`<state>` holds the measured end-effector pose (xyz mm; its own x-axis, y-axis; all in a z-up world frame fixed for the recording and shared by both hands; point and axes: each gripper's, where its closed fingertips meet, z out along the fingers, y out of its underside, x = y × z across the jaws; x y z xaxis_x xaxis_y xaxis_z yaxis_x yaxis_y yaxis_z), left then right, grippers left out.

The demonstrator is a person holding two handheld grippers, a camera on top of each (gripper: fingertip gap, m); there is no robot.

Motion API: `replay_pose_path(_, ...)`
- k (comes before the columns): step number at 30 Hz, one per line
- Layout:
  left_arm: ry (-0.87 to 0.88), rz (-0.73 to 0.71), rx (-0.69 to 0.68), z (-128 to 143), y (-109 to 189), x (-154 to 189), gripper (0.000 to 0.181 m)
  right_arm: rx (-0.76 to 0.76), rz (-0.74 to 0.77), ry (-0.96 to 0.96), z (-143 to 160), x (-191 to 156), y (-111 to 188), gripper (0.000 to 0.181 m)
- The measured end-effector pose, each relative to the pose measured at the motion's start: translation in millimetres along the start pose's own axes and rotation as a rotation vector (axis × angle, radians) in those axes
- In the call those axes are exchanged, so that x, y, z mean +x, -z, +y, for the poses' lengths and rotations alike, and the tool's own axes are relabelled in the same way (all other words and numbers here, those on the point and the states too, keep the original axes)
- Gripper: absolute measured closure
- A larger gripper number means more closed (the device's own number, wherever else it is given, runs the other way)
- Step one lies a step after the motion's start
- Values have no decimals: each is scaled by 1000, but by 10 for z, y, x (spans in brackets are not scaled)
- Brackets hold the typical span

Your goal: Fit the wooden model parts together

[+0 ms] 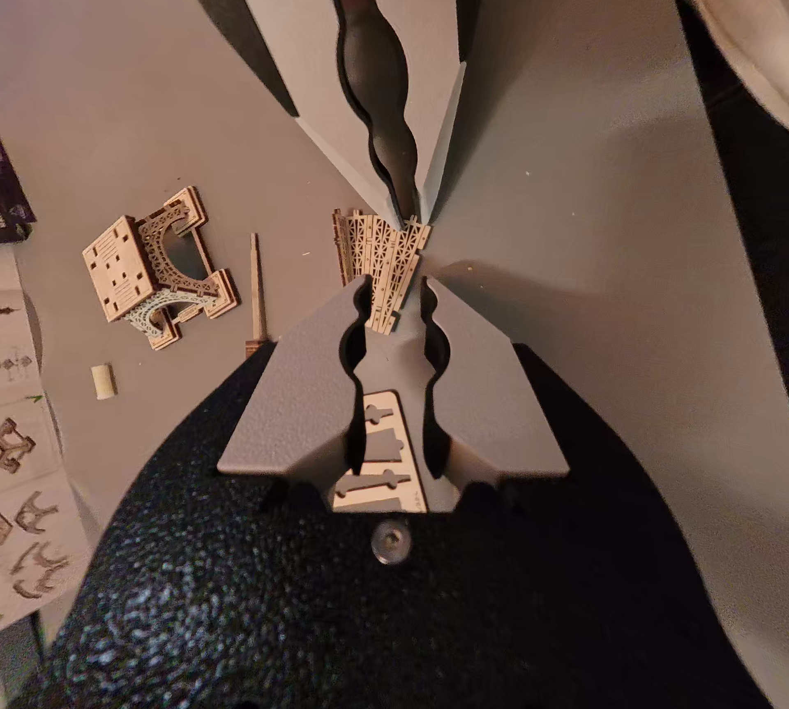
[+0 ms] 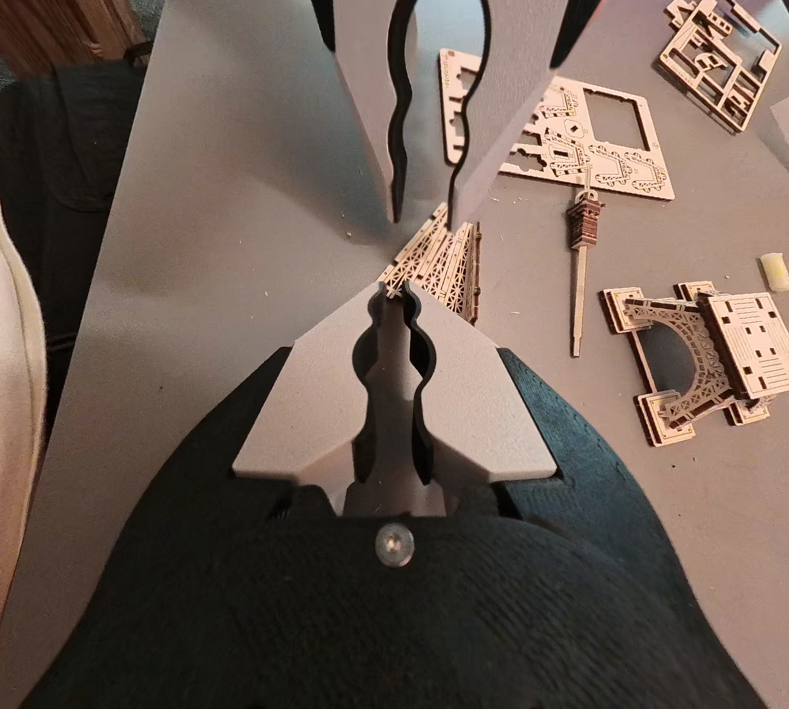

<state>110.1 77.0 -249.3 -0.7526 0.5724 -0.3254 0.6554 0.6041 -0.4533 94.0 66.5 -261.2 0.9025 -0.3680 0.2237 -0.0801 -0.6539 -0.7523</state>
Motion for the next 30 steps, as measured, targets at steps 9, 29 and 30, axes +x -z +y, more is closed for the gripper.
replay_pose_path(9, 172, -130, 121, -69, -163, -107, 181, 0, 4, -2, 1, 7, -2, 177)
replay_pose_path(29, 281, 94, 50, -58, -229, -24, 181, 8, 3, 3, -15, -1, 0, 181)
replay_pose_path(30, 282, 97, 56, -58, -229, -24, 181, 18, 11, -7, -27, 21, 10, 181)
